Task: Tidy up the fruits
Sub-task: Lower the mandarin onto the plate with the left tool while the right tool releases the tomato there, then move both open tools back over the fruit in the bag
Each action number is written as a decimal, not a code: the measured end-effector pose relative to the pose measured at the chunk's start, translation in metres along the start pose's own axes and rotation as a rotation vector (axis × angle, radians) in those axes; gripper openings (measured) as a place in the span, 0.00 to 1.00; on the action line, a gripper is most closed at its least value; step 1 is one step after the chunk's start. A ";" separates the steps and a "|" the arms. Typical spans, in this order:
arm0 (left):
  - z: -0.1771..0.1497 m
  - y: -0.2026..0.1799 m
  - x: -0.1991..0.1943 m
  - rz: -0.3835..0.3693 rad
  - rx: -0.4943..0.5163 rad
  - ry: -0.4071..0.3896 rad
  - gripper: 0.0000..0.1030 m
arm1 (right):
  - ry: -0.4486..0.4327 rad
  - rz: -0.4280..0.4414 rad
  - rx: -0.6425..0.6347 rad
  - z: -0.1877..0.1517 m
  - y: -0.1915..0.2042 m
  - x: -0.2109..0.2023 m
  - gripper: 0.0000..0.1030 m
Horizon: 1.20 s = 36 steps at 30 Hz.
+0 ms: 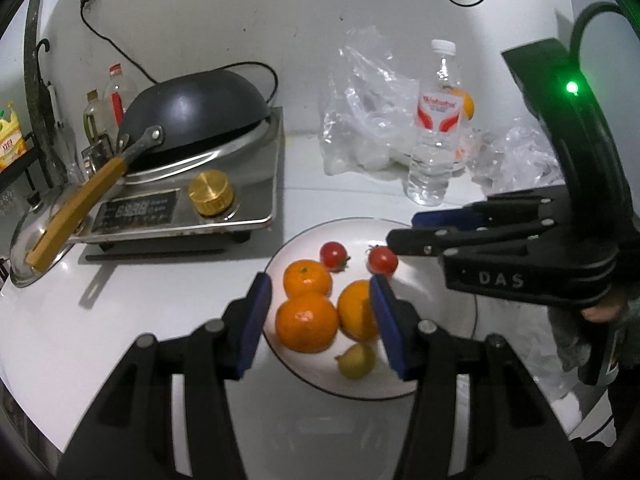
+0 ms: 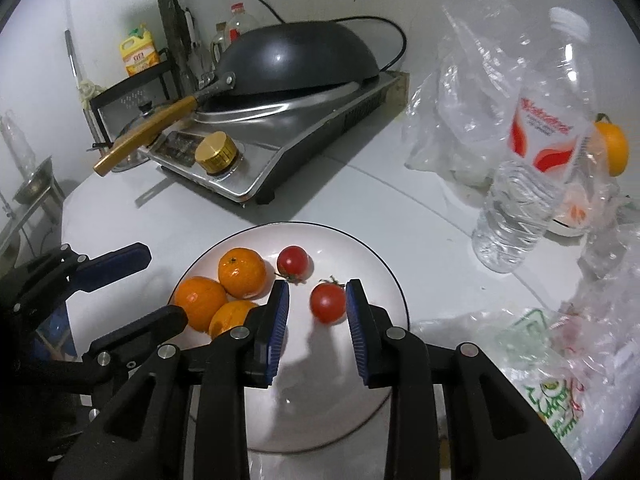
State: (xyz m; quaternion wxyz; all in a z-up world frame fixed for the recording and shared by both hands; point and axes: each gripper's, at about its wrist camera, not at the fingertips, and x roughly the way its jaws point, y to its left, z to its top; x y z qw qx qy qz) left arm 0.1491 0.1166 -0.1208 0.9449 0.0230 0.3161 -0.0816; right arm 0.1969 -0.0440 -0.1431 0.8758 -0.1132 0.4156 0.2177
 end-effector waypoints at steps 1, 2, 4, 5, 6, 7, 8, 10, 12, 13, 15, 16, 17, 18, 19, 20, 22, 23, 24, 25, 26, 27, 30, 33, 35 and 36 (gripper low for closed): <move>-0.001 -0.002 -0.002 -0.002 0.000 0.000 0.51 | -0.004 -0.002 0.002 -0.001 0.000 -0.004 0.30; -0.001 -0.004 -0.004 -0.003 0.000 0.000 0.51 | -0.010 -0.006 0.003 -0.004 0.000 -0.009 0.30; -0.002 -0.009 -0.008 -0.007 0.003 -0.004 0.51 | -0.018 -0.010 0.007 -0.008 -0.001 -0.017 0.30; -0.002 -0.011 -0.010 -0.008 0.007 -0.006 0.51 | -0.023 -0.014 0.010 -0.011 -0.002 -0.023 0.30; -0.002 -0.014 -0.013 -0.009 0.010 -0.008 0.51 | -0.026 -0.017 0.012 -0.013 -0.003 -0.026 0.30; -0.002 -0.017 -0.015 -0.012 0.014 -0.009 0.51 | -0.028 -0.019 0.015 -0.016 -0.004 -0.029 0.30; -0.002 -0.020 -0.017 -0.014 0.018 -0.011 0.51 | -0.030 -0.021 0.019 -0.018 -0.005 -0.033 0.30; -0.003 -0.026 -0.020 -0.019 0.022 -0.013 0.51 | -0.034 -0.026 0.026 -0.024 -0.008 -0.040 0.30; -0.003 -0.033 -0.023 -0.025 0.029 -0.016 0.51 | -0.039 -0.028 0.031 -0.028 -0.011 -0.046 0.30; -0.003 -0.037 -0.024 -0.028 0.036 -0.016 0.51 | -0.040 -0.030 0.033 -0.030 -0.013 -0.049 0.30; -0.003 -0.044 -0.025 -0.032 0.043 -0.015 0.51 | -0.045 -0.033 0.039 -0.036 -0.016 -0.055 0.30; -0.004 -0.047 -0.026 -0.035 0.047 -0.014 0.51 | -0.048 -0.035 0.043 -0.039 -0.018 -0.060 0.30; -0.004 -0.052 -0.026 -0.038 0.051 -0.012 0.51 | -0.050 -0.036 0.046 -0.041 -0.019 -0.062 0.30; -0.004 -0.054 -0.026 -0.041 0.052 -0.010 0.51 | -0.053 -0.039 0.050 -0.044 -0.022 -0.065 0.30; -0.004 -0.057 -0.026 -0.045 0.054 -0.008 0.51 | -0.054 -0.041 0.053 -0.046 -0.023 -0.068 0.30; -0.005 -0.062 -0.027 -0.051 0.058 -0.005 0.51 | -0.056 -0.043 0.056 -0.048 -0.026 -0.070 0.30; -0.005 -0.069 -0.027 -0.059 0.067 -0.003 0.51 | -0.059 -0.050 0.061 -0.053 -0.030 -0.076 0.30; -0.005 -0.072 -0.027 -0.061 0.072 -0.001 0.51 | -0.062 -0.055 0.064 -0.056 -0.033 -0.079 0.30; -0.004 -0.076 -0.027 -0.064 0.077 0.001 0.51 | -0.064 -0.059 0.067 -0.058 -0.035 -0.081 0.30; -0.004 -0.079 -0.026 -0.067 0.081 0.002 0.51 | -0.065 -0.062 0.070 -0.060 -0.038 -0.083 0.30; -0.004 -0.082 -0.026 -0.069 0.084 0.004 0.51 | -0.066 -0.068 0.075 -0.063 -0.042 -0.086 0.30; -0.004 -0.086 -0.025 -0.070 0.087 0.006 0.51 | -0.066 -0.071 0.079 -0.065 -0.045 -0.087 0.30; -0.003 -0.096 -0.022 -0.077 0.096 0.014 0.51 | -0.071 -0.082 0.094 -0.073 -0.054 -0.094 0.30; -0.002 -0.106 -0.020 -0.082 0.110 0.022 0.51 | -0.074 -0.092 0.112 -0.081 -0.065 -0.100 0.30; -0.002 -0.113 -0.018 -0.086 0.121 0.026 0.51 | -0.075 -0.095 0.125 -0.087 -0.071 -0.102 0.30; -0.001 -0.116 -0.017 -0.088 0.125 0.027 0.51 | -0.073 -0.097 0.130 -0.089 -0.074 -0.102 0.30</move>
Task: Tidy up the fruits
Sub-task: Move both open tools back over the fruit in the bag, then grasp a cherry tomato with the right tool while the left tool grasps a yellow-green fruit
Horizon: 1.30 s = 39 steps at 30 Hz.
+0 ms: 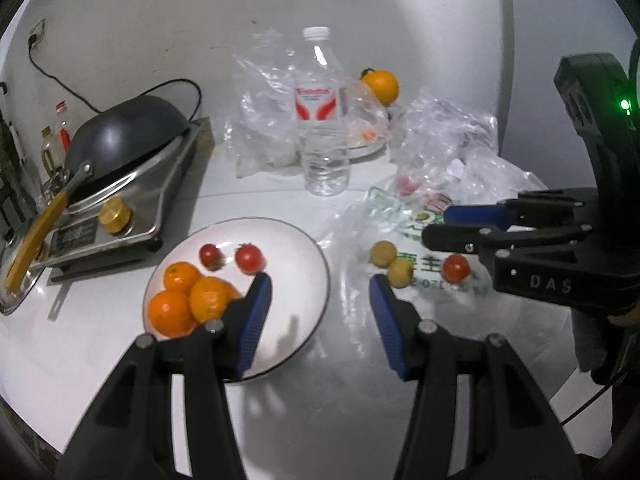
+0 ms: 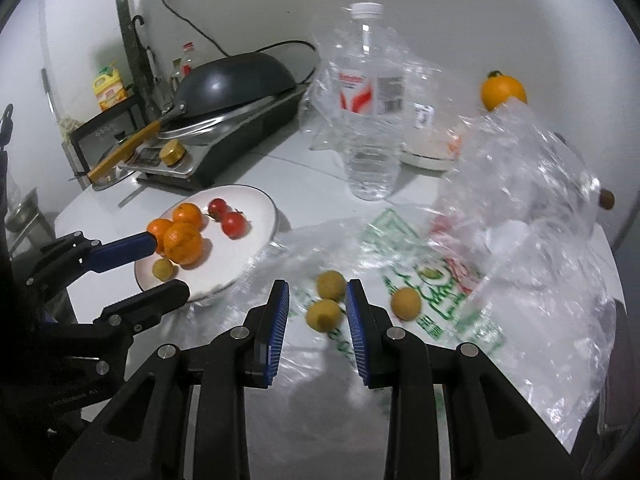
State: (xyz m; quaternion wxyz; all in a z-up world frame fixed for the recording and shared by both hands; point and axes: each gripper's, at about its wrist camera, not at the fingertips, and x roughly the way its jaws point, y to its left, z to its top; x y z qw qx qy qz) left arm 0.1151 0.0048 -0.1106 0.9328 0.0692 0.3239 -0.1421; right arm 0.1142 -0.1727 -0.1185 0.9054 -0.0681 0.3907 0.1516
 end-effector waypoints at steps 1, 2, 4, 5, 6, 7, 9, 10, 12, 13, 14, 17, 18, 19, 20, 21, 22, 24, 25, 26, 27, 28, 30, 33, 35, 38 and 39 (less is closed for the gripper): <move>0.001 -0.003 0.001 -0.002 0.003 0.002 0.51 | 0.003 -0.002 0.005 -0.002 -0.003 0.000 0.30; 0.001 -0.006 0.002 -0.005 0.006 0.004 0.51 | 0.006 -0.005 0.011 -0.005 -0.007 0.000 0.30; 0.002 -0.012 0.004 -0.010 0.011 0.006 0.51 | 0.014 -0.009 0.015 -0.009 -0.012 0.001 0.30; 0.002 -0.014 0.005 -0.012 0.013 0.009 0.51 | 0.019 -0.013 0.016 -0.011 -0.015 0.002 0.30; 0.002 -0.016 0.006 -0.014 0.014 0.013 0.51 | 0.023 -0.015 0.016 -0.013 -0.017 0.002 0.30; 0.002 -0.020 0.007 -0.016 0.017 0.017 0.51 | 0.028 -0.015 0.018 -0.015 -0.019 0.003 0.30; 0.002 -0.024 0.009 -0.020 0.024 0.022 0.51 | 0.038 -0.018 0.024 -0.019 -0.024 0.006 0.30; 0.003 -0.026 0.010 -0.021 0.028 0.024 0.51 | 0.042 -0.019 0.024 -0.021 -0.026 0.007 0.30; 0.003 -0.030 0.012 -0.021 0.034 0.029 0.51 | 0.052 -0.018 0.028 -0.024 -0.029 0.010 0.30; 0.003 -0.032 0.013 -0.021 0.036 0.033 0.51 | 0.056 -0.018 0.028 -0.025 -0.031 0.012 0.30; 0.004 -0.033 0.015 -0.020 0.037 0.037 0.51 | 0.059 -0.017 0.027 -0.026 -0.032 0.014 0.31; 0.005 -0.037 0.019 -0.017 0.042 0.049 0.51 | 0.071 -0.016 0.027 -0.029 -0.036 0.018 0.34; 0.005 -0.037 0.020 -0.016 0.043 0.051 0.51 | 0.073 -0.012 0.029 -0.030 -0.038 0.019 0.35; 0.005 -0.038 0.022 -0.015 0.044 0.054 0.51 | 0.076 -0.008 0.030 -0.030 -0.038 0.020 0.36; 0.005 -0.039 0.023 -0.015 0.045 0.058 0.51 | 0.080 -0.005 0.030 -0.030 -0.039 0.021 0.36; 0.006 -0.040 0.025 -0.015 0.047 0.062 0.51 | 0.083 -0.003 0.030 -0.030 -0.040 0.022 0.36; 0.006 -0.041 0.027 -0.016 0.048 0.067 0.51 | 0.087 0.000 0.029 -0.031 -0.041 0.024 0.36; 0.007 -0.043 0.031 -0.017 0.051 0.077 0.51 | 0.099 -0.002 0.025 -0.032 -0.042 0.027 0.36; 0.007 -0.045 0.033 -0.018 0.053 0.080 0.51 | 0.107 0.000 0.020 -0.032 -0.042 0.028 0.36; 0.008 -0.047 0.035 -0.020 0.055 0.084 0.51 | 0.114 0.001 0.013 -0.033 -0.042 0.029 0.36; 0.008 -0.048 0.036 -0.021 0.057 0.085 0.51 | 0.122 -0.003 0.007 -0.034 -0.042 0.031 0.36; 0.008 -0.050 0.037 -0.022 0.058 0.086 0.51 | 0.125 -0.004 0.001 -0.035 -0.042 0.032 0.35; 0.009 -0.054 0.041 -0.026 0.064 0.097 0.51 | 0.130 -0.002 0.002 -0.037 -0.044 0.034 0.31; 0.011 -0.059 0.045 -0.026 0.075 0.101 0.51 | 0.121 0.011 0.002 -0.037 -0.047 0.032 0.29; 0.012 -0.060 0.049 -0.026 0.073 0.104 0.51 | 0.113 0.018 0.003 -0.036 -0.049 0.030 0.29; 0.014 -0.063 0.057 -0.037 0.066 0.118 0.51 | 0.098 0.019 0.011 -0.034 -0.056 0.024 0.29; 0.015 -0.063 0.060 -0.044 0.062 0.125 0.51 | 0.095 0.018 0.014 -0.033 -0.058 0.023 0.29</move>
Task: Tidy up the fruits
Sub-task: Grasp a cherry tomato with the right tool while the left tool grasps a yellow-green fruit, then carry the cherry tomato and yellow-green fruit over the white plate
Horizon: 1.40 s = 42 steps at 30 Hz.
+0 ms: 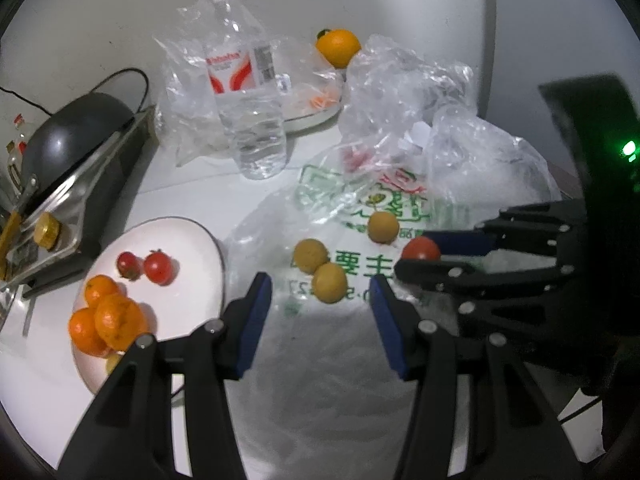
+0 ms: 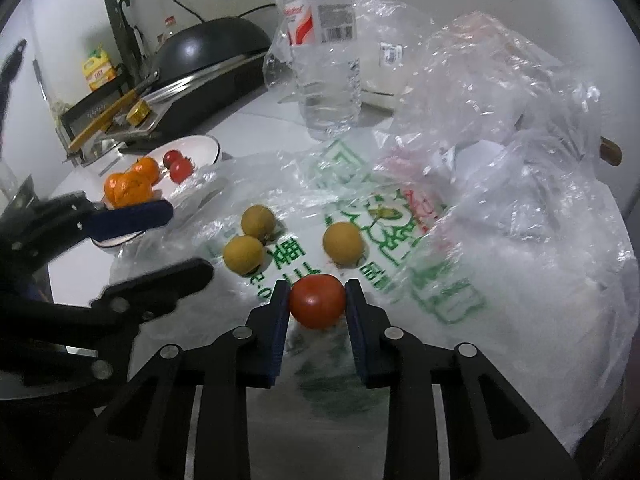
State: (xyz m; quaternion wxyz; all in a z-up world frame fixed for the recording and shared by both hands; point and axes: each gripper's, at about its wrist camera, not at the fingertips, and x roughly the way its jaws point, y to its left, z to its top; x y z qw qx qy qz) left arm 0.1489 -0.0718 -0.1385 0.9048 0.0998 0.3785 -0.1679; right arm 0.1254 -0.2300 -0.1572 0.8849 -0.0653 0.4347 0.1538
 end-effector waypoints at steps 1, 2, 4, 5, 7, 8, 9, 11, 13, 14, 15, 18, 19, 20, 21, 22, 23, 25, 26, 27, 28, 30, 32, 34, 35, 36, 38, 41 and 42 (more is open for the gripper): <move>0.001 0.000 0.003 -0.002 -0.008 0.007 0.51 | -0.006 -0.001 0.003 0.002 -0.002 -0.002 0.29; 0.002 0.000 0.006 -0.006 -0.020 0.010 0.51 | -0.011 -0.003 0.005 0.003 -0.005 -0.005 0.29; 0.005 0.001 0.012 -0.012 -0.034 0.018 0.51 | -0.019 -0.012 0.012 0.004 -0.010 -0.008 0.29; 0.006 0.001 0.016 -0.015 -0.039 0.024 0.51 | -0.021 -0.012 0.017 0.004 -0.012 -0.008 0.29; 0.008 0.000 0.023 -0.005 -0.042 0.038 0.51 | -0.021 -0.011 0.023 0.004 -0.015 -0.008 0.29; 0.010 0.000 0.027 -0.002 -0.043 0.050 0.50 | -0.022 -0.009 0.027 0.004 -0.016 -0.008 0.29; 0.010 -0.001 0.030 -0.004 -0.042 0.058 0.50 | -0.022 -0.008 0.028 0.004 -0.016 -0.008 0.29; 0.010 -0.003 0.036 -0.008 -0.034 0.074 0.46 | -0.026 -0.005 0.030 0.004 -0.017 -0.007 0.29; 0.009 -0.004 0.042 -0.013 -0.029 0.093 0.43 | -0.032 -0.001 0.034 0.005 -0.016 -0.007 0.29; 0.008 -0.004 0.045 -0.017 -0.026 0.098 0.41 | -0.034 0.001 0.036 0.005 -0.016 -0.007 0.29; 0.007 -0.004 0.045 -0.021 -0.022 0.096 0.37 | -0.034 0.002 0.038 0.005 -0.015 -0.007 0.29; 0.005 -0.007 0.050 -0.023 -0.003 0.096 0.26 | -0.034 0.001 0.048 0.004 -0.016 -0.005 0.29; 0.005 -0.007 0.051 -0.024 -0.003 0.097 0.26 | -0.032 0.001 0.049 0.004 -0.016 -0.004 0.29; 0.004 -0.007 0.051 -0.026 -0.001 0.096 0.25 | -0.031 0.000 0.048 0.004 -0.016 -0.004 0.29; 0.003 -0.007 0.051 -0.029 0.002 0.095 0.25 | -0.031 -0.003 0.047 0.004 -0.016 -0.004 0.29; 0.003 -0.007 0.050 -0.034 0.000 0.093 0.25 | -0.032 -0.005 0.047 0.004 -0.017 -0.005 0.29; 0.003 -0.007 0.049 -0.037 -0.002 0.091 0.25 | -0.032 -0.006 0.047 0.004 -0.017 -0.005 0.29; 0.003 -0.008 0.046 -0.043 0.001 0.085 0.25 | -0.034 -0.011 0.044 0.004 -0.016 -0.007 0.29; 0.003 -0.008 0.045 -0.047 0.003 0.080 0.25 | -0.036 -0.013 0.042 0.004 -0.016 -0.008 0.29; 0.003 -0.008 0.042 -0.050 0.006 0.075 0.25 | -0.036 -0.015 0.041 0.004 -0.015 -0.009 0.29; 0.003 -0.008 0.040 -0.052 0.008 0.071 0.25 | -0.037 -0.018 0.039 0.005 -0.014 -0.010 0.29; 0.004 -0.008 0.034 -0.058 0.008 0.059 0.25 | -0.038 -0.022 0.038 0.005 -0.013 -0.011 0.29; 0.005 -0.006 0.029 -0.069 -0.008 0.051 0.25 | -0.041 -0.026 0.036 0.006 -0.011 -0.013 0.29; 0.006 -0.003 0.025 -0.074 -0.022 0.041 0.25 | -0.044 -0.029 0.033 0.006 -0.008 -0.015 0.29; 0.006 -0.002 0.023 -0.072 -0.023 0.035 0.25 | -0.045 -0.030 0.033 0.006 -0.006 -0.016 0.29; 0.006 -0.001 0.021 -0.074 -0.025 0.030 0.25 | -0.045 -0.032 0.032 0.006 -0.005 -0.016 0.29; 0.006 0.001 0.015 -0.075 -0.026 0.020 0.25 | -0.042 -0.034 0.030 0.005 -0.002 -0.017 0.29; 0.005 0.004 0.007 -0.080 -0.024 0.005 0.25 | -0.038 -0.037 0.027 0.005 0.003 -0.017 0.29; 0.003 0.005 0.005 -0.080 -0.023 0.001 0.25 | -0.037 -0.038 0.025 0.005 0.004 -0.017 0.29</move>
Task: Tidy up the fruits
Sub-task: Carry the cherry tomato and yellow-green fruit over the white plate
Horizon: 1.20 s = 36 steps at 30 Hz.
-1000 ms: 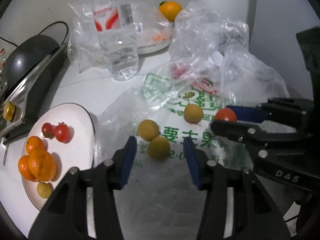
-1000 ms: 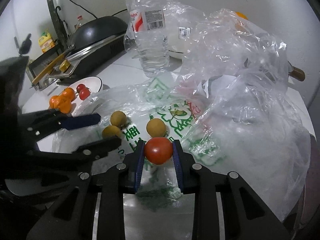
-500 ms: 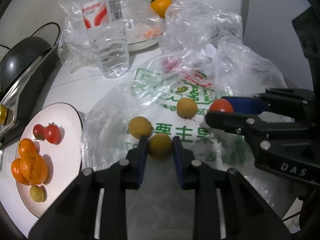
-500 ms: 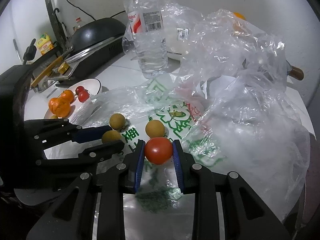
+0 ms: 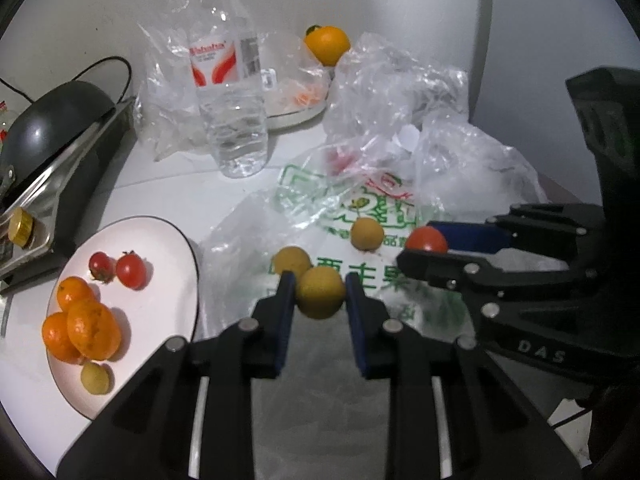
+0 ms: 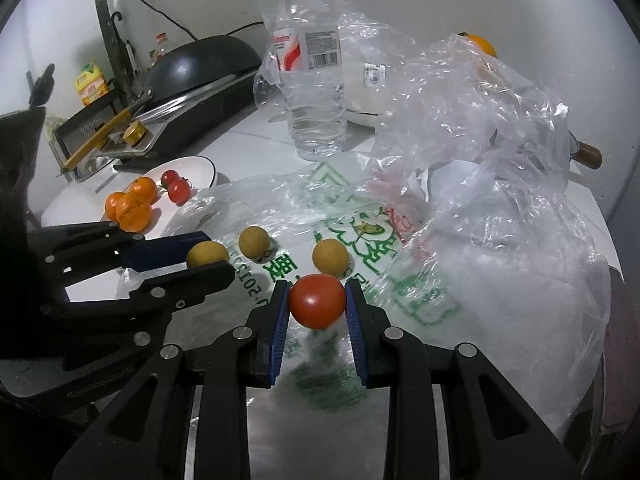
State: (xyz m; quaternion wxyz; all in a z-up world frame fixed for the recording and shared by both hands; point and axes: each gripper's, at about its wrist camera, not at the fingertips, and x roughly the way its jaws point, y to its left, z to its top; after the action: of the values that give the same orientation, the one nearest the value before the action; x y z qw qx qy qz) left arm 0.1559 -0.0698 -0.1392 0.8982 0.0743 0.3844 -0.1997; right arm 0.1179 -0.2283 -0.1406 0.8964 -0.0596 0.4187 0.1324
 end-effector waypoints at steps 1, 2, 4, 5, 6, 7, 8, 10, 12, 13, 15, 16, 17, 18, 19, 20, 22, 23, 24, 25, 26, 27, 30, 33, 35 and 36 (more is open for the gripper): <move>-0.001 0.001 -0.003 -0.002 0.000 -0.004 0.25 | 0.000 -0.002 -0.003 0.000 0.002 -0.001 0.29; -0.002 0.001 -0.006 -0.004 0.000 -0.008 0.25 | -0.002 -0.003 -0.007 0.001 0.004 -0.002 0.29; -0.003 0.001 -0.008 -0.004 0.002 -0.015 0.25 | -0.007 -0.005 -0.013 0.003 0.008 -0.004 0.29; -0.004 0.002 -0.010 -0.003 0.002 -0.019 0.25 | -0.010 -0.006 -0.015 0.004 0.011 -0.006 0.29; -0.004 0.003 -0.012 -0.003 0.001 -0.023 0.25 | -0.013 -0.006 -0.017 0.004 0.013 -0.006 0.29; -0.004 0.004 -0.014 -0.003 -0.001 -0.028 0.25 | -0.014 -0.005 -0.019 0.005 0.015 -0.007 0.29; -0.005 0.006 -0.017 -0.002 -0.002 -0.034 0.25 | -0.014 -0.004 -0.021 0.005 0.017 -0.007 0.29; -0.007 0.008 -0.022 0.002 -0.004 -0.044 0.25 | -0.012 -0.003 -0.028 0.005 0.022 -0.007 0.29; -0.009 0.011 -0.026 0.003 -0.006 -0.049 0.25 | -0.011 0.000 -0.035 0.006 0.028 -0.007 0.29; -0.010 0.012 -0.027 0.004 -0.008 -0.051 0.25 | -0.012 0.003 -0.036 0.006 0.030 -0.008 0.29; -0.012 0.015 -0.030 0.007 -0.011 -0.055 0.25 | -0.016 0.011 -0.040 0.007 0.035 -0.009 0.29; -0.013 0.017 -0.032 0.010 -0.012 -0.057 0.25 | -0.018 0.012 -0.044 0.008 0.038 -0.009 0.29; -0.014 0.019 -0.033 0.013 -0.014 -0.059 0.25 | -0.018 0.012 -0.047 0.008 0.039 -0.009 0.29; -0.015 0.020 -0.034 0.015 -0.017 -0.060 0.25 | -0.018 0.014 -0.052 0.009 0.042 -0.009 0.29; -0.016 0.022 -0.036 0.018 -0.020 -0.063 0.25 | -0.017 0.014 -0.058 0.010 0.045 -0.008 0.29; -0.016 0.024 -0.036 0.020 -0.021 -0.065 0.25 | -0.016 0.015 -0.060 0.010 0.047 -0.008 0.29; -0.018 0.028 -0.039 0.028 -0.022 -0.068 0.25 | -0.015 0.015 -0.067 0.012 0.050 -0.007 0.29; -0.019 0.030 -0.040 0.031 -0.026 -0.069 0.25 | -0.016 0.015 -0.070 0.012 0.053 -0.007 0.29; -0.020 0.032 -0.041 0.034 -0.028 -0.070 0.25 | -0.016 0.017 -0.073 0.013 0.055 -0.007 0.29; -0.021 0.035 -0.043 0.039 -0.030 -0.072 0.25 | -0.015 0.017 -0.075 0.014 0.056 -0.006 0.29; -0.022 0.037 -0.043 0.042 -0.033 -0.072 0.25 | -0.015 0.018 -0.080 0.014 0.058 -0.006 0.29; -0.023 0.040 -0.044 0.046 -0.038 -0.073 0.25 | -0.014 0.018 -0.082 0.014 0.060 -0.005 0.29; -0.027 0.048 -0.047 0.060 -0.051 -0.071 0.25 | -0.010 0.020 -0.092 0.016 0.066 -0.003 0.29; -0.031 0.056 -0.050 0.080 -0.059 -0.073 0.25 | -0.009 0.028 -0.103 0.018 0.072 -0.001 0.29; -0.034 0.062 -0.052 0.093 -0.069 -0.070 0.25 | -0.010 0.034 -0.114 0.019 0.077 0.000 0.29; -0.035 0.065 -0.052 0.096 -0.073 -0.068 0.25 | -0.008 0.038 -0.120 0.020 0.080 0.001 0.29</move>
State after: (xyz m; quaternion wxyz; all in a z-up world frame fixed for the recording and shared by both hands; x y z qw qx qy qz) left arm 0.1274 0.0153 -0.1272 0.9215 0.0530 0.3565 -0.1445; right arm 0.1102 -0.1468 -0.1280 0.8903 -0.1047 0.4074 0.1746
